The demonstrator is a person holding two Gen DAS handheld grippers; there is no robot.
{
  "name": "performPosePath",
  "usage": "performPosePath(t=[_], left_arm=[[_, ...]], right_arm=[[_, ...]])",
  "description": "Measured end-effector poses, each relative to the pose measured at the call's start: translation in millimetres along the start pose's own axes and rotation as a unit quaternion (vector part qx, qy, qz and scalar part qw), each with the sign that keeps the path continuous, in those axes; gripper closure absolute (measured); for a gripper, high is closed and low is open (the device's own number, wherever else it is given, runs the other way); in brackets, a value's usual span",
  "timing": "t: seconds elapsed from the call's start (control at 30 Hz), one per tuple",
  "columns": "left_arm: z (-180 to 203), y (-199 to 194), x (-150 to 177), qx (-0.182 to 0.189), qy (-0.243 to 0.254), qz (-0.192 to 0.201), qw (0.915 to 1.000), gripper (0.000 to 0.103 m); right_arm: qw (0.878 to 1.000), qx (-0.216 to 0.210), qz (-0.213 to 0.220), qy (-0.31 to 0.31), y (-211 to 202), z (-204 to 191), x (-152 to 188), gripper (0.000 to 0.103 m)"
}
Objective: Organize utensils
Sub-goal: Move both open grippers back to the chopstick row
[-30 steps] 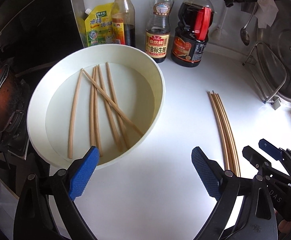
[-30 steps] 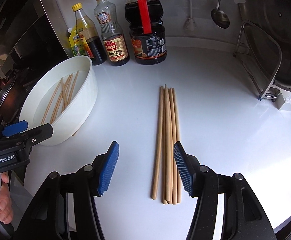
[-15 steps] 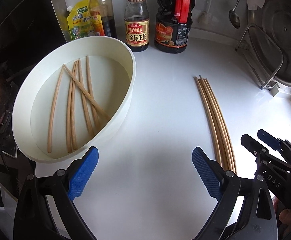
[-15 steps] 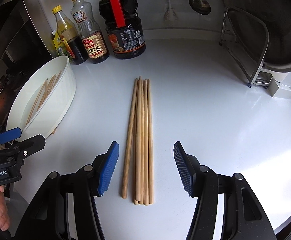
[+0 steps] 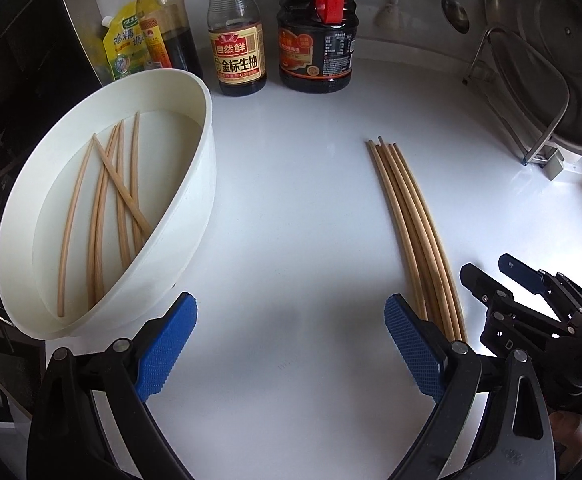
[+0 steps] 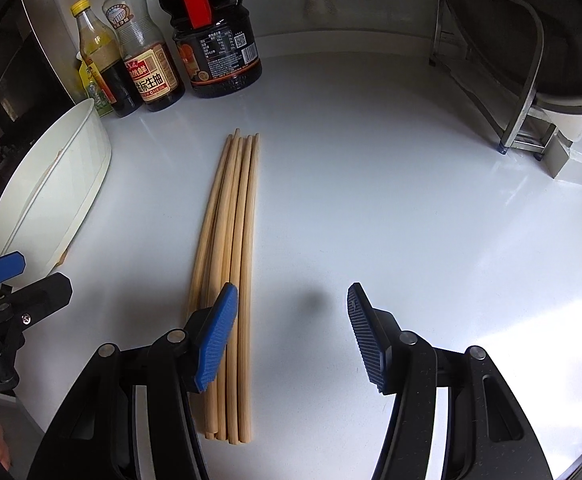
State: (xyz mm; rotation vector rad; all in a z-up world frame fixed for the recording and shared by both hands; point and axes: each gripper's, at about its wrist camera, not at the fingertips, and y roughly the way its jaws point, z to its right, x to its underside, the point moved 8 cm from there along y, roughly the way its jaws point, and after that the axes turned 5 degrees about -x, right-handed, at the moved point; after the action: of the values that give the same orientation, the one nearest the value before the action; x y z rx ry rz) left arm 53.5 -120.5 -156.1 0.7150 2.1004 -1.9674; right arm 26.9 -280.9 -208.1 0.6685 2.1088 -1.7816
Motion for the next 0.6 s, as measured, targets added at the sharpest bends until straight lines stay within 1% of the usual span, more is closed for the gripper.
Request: performPosePath(t=[0.43,0.6], left_arm=[[12,14,3,-0.004,0.006,-0.007,0.9999,0.010],[14,18,4,-0.003,0.006,-0.012,0.9999,0.010]], right_arm=[[1.000,0.000,-0.003,-0.012,12,4,0,0.048],[1.000,0.003,0.003,-0.015,12,5,0,0.048]])
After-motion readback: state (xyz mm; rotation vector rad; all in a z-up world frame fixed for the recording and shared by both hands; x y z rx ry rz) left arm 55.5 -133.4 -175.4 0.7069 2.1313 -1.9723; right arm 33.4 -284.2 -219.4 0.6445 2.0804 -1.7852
